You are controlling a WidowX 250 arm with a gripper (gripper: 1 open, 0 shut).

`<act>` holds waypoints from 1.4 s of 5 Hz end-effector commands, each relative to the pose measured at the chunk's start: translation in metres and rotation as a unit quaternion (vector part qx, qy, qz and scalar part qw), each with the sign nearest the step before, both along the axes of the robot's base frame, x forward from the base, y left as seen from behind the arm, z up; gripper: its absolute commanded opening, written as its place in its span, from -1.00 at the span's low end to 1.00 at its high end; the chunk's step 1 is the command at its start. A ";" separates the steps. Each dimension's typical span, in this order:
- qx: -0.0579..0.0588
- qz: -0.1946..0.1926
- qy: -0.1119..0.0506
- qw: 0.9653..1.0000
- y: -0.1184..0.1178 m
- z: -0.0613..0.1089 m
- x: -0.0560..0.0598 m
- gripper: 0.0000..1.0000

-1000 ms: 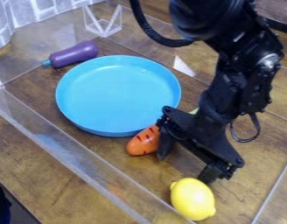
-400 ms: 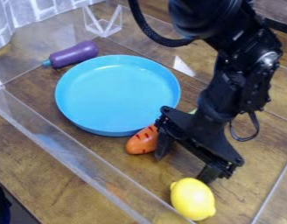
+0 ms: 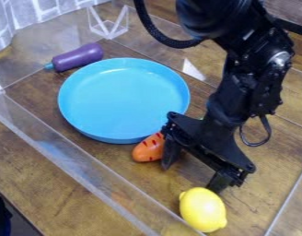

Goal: Move the carrot to the left side

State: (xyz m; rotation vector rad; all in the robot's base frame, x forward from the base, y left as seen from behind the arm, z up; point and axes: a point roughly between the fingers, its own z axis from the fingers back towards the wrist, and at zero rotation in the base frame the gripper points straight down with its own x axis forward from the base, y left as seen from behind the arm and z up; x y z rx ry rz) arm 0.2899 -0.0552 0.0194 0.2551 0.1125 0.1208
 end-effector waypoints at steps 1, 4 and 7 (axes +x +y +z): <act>0.015 0.031 0.032 0.999 0.027 -0.013 -0.012 1.00; 0.025 -0.019 0.037 0.999 0.022 -0.015 0.005 1.00; 0.034 -0.003 0.051 0.998 0.036 -0.015 0.016 1.00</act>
